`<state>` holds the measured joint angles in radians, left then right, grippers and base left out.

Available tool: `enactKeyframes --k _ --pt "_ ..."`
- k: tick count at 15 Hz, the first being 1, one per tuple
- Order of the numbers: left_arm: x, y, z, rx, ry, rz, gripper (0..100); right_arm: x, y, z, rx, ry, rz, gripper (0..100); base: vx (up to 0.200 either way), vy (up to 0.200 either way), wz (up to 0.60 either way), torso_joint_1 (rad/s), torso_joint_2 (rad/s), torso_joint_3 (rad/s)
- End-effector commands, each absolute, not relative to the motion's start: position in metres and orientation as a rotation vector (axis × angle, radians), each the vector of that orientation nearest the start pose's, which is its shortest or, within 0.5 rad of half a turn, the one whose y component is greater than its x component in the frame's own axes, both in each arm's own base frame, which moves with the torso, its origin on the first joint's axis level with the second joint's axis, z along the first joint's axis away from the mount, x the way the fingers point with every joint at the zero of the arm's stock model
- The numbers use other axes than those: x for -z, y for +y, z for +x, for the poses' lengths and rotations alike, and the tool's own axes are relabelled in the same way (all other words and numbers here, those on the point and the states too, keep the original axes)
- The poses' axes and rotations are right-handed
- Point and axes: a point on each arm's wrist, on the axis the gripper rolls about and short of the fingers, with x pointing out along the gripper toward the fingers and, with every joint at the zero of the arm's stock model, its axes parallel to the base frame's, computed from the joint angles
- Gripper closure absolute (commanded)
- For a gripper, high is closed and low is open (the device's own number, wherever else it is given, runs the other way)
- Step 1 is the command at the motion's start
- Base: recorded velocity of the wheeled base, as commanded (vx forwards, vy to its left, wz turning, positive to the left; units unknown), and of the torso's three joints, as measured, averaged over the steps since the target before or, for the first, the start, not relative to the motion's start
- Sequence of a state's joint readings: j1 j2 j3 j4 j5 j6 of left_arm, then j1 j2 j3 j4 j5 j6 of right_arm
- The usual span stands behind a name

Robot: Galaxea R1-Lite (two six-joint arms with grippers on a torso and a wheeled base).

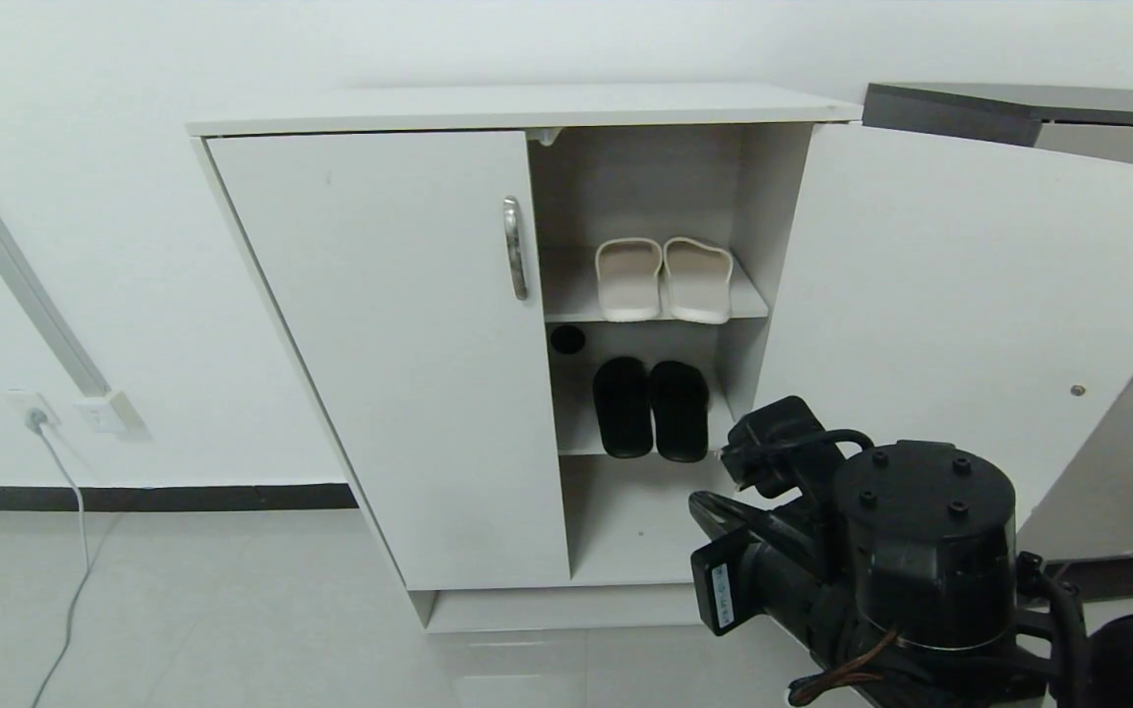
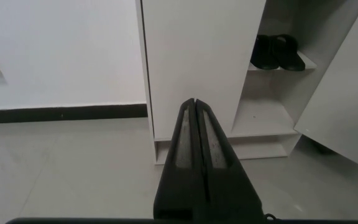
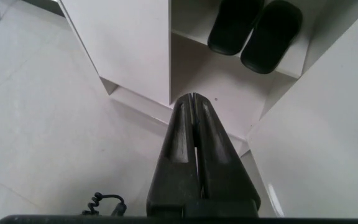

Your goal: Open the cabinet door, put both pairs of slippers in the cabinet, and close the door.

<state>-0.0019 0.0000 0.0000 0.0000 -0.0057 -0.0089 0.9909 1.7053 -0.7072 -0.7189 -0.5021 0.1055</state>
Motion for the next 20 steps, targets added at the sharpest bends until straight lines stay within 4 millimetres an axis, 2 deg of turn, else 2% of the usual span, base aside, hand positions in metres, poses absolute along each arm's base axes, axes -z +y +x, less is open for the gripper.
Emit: enactKeyframes --k 1,4,7,12,20 --pt "-0.0755 -0.0001 -0.0228 0.008 0.0 -0.009 100 -0.1637 0.2406 0.1706 -0.473 0.232 -0.09 100 0.0 0.0 0.0 0.0 0.0 0.0" --pt "-0.0755 -0.0001 -0.0228 0.008 0.0 -0.009 100 -0.1637 0.2406 0.1706 -0.47 0.231 -0.091 100 0.0 0.0 0.0 0.001 -0.04 -0.048" --pt "-0.0755 -0.0001 -0.0228 0.008 0.0 -0.009 100 -0.1637 0.2406 0.1706 -0.47 0.23 -0.094 100 0.0 0.0 0.0 0.009 -0.19 -0.321" --pt "-0.0755 -0.0001 -0.0228 0.008 0.0 -0.009 100 -0.1624 0.2412 0.171 -0.468 0.233 -0.099 100 0.0 0.0 0.0 0.053 -0.5 -0.371" --pt "-0.0755 -0.0001 -0.0228 0.006 0.0 -0.011 100 -0.1632 0.2413 0.1706 -0.469 0.23 -0.097 100 0.0 0.0 0.0 0.135 -0.47 -0.33"
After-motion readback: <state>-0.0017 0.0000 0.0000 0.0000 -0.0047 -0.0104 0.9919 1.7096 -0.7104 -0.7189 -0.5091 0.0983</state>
